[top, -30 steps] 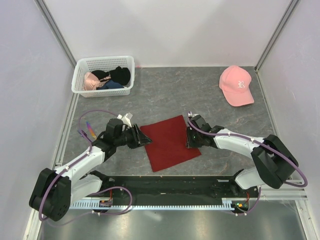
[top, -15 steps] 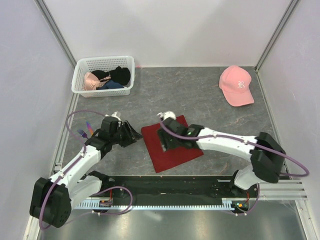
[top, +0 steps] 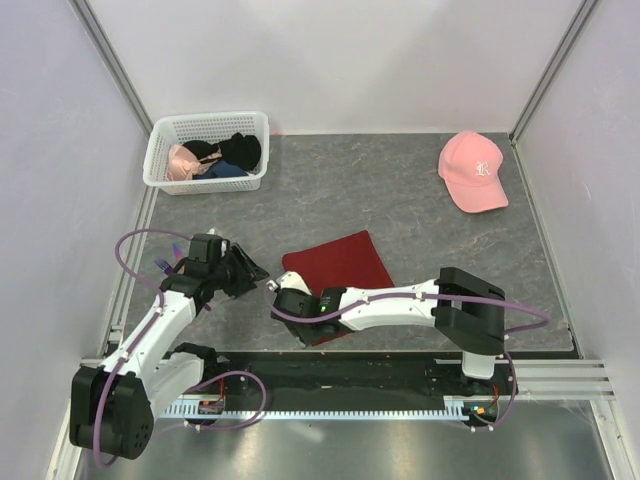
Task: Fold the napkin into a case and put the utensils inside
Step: Smooth out the lower triangle-folded napkin at the center of the board, then pick up the lower triangle-folded napkin from the center of the board.
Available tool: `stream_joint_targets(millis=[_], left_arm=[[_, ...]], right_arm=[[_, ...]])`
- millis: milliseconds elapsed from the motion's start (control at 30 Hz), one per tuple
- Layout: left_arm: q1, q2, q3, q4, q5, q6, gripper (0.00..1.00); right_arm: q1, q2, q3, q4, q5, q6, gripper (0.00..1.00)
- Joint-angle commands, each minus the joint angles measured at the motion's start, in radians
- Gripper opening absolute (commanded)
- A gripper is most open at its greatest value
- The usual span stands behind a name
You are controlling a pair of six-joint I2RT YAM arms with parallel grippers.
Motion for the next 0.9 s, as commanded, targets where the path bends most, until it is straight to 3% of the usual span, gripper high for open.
stream_joint_targets(millis=[0, 367, 467, 500, 667, 767, 867], left_arm=[[0.008, 0.004, -0.007, 0.020, 0.047, 0.028, 0.56], [0.010, 0.010, -0.014, 0.037, 0.050, 0.026, 0.56], [0.010, 0.021, -0.010, 0.037, 0.050, 0.032, 0.56], [0.010, 0.021, -0.008, 0.038, 0.048, 0.037, 0.57], [0.010, 0.021, -0.013, 0.055, 0.085, 0.047, 0.68], [0.010, 0.028, -0.028, 0.123, 0.148, 0.049, 0.71], [0.010, 0.059, -0.028, 0.181, 0.210, 0.051, 0.72]], right_arm=[[0.010, 0.028, 0.051, -0.013, 0.035, 0.028, 0.53], [0.010, 0.096, 0.022, -0.013, 0.082, 0.035, 0.47], [0.015, 0.117, 0.003, -0.013, 0.121, 0.046, 0.38], [0.015, 0.116, -0.001, -0.014, 0.127, 0.051, 0.29], [0.015, 0.091, -0.009, -0.007, 0.145, 0.046, 0.06], [0.013, 0.045, -0.018, 0.031, 0.101, 0.034, 0.00], [-0.002, -0.021, -0.046, 0.084, 0.034, 0.035, 0.00]])
